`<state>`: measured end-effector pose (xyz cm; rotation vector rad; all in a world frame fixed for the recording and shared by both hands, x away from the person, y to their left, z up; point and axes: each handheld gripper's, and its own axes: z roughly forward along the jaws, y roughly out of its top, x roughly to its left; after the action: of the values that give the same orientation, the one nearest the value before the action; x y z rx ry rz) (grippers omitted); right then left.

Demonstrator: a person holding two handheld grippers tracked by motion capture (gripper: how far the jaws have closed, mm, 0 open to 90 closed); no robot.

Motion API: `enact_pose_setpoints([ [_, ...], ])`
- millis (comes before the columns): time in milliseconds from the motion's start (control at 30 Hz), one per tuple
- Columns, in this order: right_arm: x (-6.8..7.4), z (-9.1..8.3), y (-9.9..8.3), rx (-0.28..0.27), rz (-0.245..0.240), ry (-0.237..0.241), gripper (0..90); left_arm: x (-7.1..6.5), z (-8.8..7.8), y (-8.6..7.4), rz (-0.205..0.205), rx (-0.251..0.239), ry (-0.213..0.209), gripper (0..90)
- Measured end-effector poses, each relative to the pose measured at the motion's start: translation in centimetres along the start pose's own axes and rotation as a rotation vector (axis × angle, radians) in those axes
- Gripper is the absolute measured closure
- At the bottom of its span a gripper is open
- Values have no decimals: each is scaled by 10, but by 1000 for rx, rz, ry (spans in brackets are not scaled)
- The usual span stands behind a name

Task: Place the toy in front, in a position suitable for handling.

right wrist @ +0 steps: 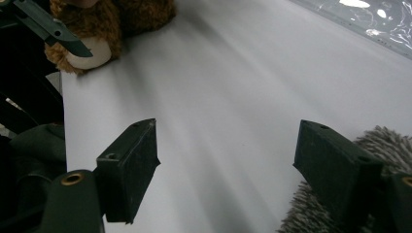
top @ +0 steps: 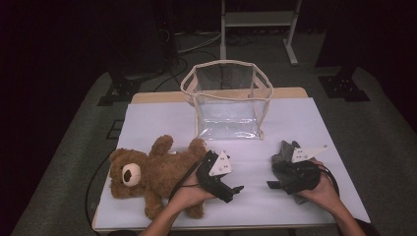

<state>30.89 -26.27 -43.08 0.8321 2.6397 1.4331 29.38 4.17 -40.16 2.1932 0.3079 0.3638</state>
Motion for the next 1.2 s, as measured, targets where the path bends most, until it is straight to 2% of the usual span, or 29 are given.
enact_pose_setpoints([
  [133,-3,0,0,-3,4,8,225,2,-2,3,27,14,-6,19],
  [300,-5,1,0,-2,8,15,224,6,-7,13,52,3,-19,19],
  [333,-4,1,0,-2,7,14,224,6,-8,16,76,15,-21,19],
  [400,-3,1,0,-2,1,11,224,6,-11,21,100,21,-23,19],
  [500,-2,0,2,-7,-5,11,225,9,-18,28,109,13,-36,19],
  [600,0,0,2,-6,-8,12,225,11,-25,31,120,7,-31,19],
  [833,1,0,3,-5,-16,11,224,21,-47,32,111,-23,-31,19],
  [933,2,0,3,-7,-14,11,224,27,-58,33,114,-21,-16,19],
  [1200,3,0,3,-6,-17,13,224,45,-92,29,87,-68,7,19],
])
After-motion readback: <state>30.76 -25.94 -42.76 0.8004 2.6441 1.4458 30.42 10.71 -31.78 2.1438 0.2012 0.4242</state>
